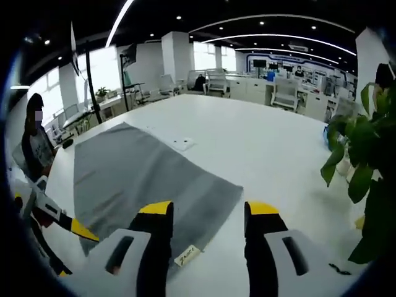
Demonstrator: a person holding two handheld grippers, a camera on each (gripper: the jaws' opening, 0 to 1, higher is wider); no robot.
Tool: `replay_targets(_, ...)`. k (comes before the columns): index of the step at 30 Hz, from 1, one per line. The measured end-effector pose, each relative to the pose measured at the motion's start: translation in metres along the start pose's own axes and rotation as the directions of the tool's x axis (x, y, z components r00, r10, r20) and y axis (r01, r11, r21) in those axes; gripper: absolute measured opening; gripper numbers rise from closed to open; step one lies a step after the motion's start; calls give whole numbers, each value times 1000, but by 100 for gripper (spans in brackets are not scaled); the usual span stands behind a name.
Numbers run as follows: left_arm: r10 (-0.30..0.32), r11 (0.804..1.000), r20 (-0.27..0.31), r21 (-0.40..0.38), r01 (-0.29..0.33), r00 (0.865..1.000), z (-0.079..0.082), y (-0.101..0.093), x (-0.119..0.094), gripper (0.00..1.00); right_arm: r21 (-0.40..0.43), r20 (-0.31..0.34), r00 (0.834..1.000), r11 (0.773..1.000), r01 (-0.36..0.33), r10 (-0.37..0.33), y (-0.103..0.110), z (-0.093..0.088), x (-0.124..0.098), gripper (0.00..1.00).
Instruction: Fold the towel on the table until its edges align and the towel forms a compact rectangular stack.
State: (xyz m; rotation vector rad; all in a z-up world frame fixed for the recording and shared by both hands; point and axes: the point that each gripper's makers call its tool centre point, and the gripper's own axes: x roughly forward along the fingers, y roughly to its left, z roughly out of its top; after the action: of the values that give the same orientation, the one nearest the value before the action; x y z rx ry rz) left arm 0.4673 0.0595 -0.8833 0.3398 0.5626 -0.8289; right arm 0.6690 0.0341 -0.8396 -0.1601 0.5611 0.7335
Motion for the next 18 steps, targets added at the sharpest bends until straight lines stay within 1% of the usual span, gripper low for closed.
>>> replay_targets(1,-7,1000,-6,6,7,1000,-2,-2,2,60,3,-9,1000,1000,13,-13,-4,-5,5,43)
replay_targets(3,-26,999,-10,27,26,1000,-4,-7,8,57,10,-11,1000,1000,22,-22,-4,-2,8,42)
replay_targets(5,-48,997,-11,52,49,999,-6,-13,13,53,27,-13,999,998,49,-48,-12,-3,11,41)
replay_targets(7,-65,995,-20,68,66,998,-8,-18,17,50,20,-19,998,998,59,-59,-12,-4,19,39)
replay_targets(10,-88,992,-19,89,90,996,-9,-25,22,47,11,-23,998,998,65,-65,-16,-4,29,38)
replay_targets(13,-129,982,-30,136,132,991,-10,-36,25,42,26,-26,997,997,67,-67,-16,-7,36,37)
replay_targets(14,-146,977,-35,153,150,989,-12,-40,27,40,28,-27,997,997,70,-69,-20,-6,40,37)
replay_targets(16,-158,970,-55,181,165,986,-16,-44,29,37,24,-24,997,997,75,-74,-20,-5,43,37)
replay_targets(17,-161,964,-55,206,169,985,-16,-45,30,35,23,-24,997,997,77,-76,-20,-5,44,36)
replay_targets(18,-174,961,-45,210,179,984,-13,-49,30,33,21,-25,997,997,77,-76,-22,-5,46,36)
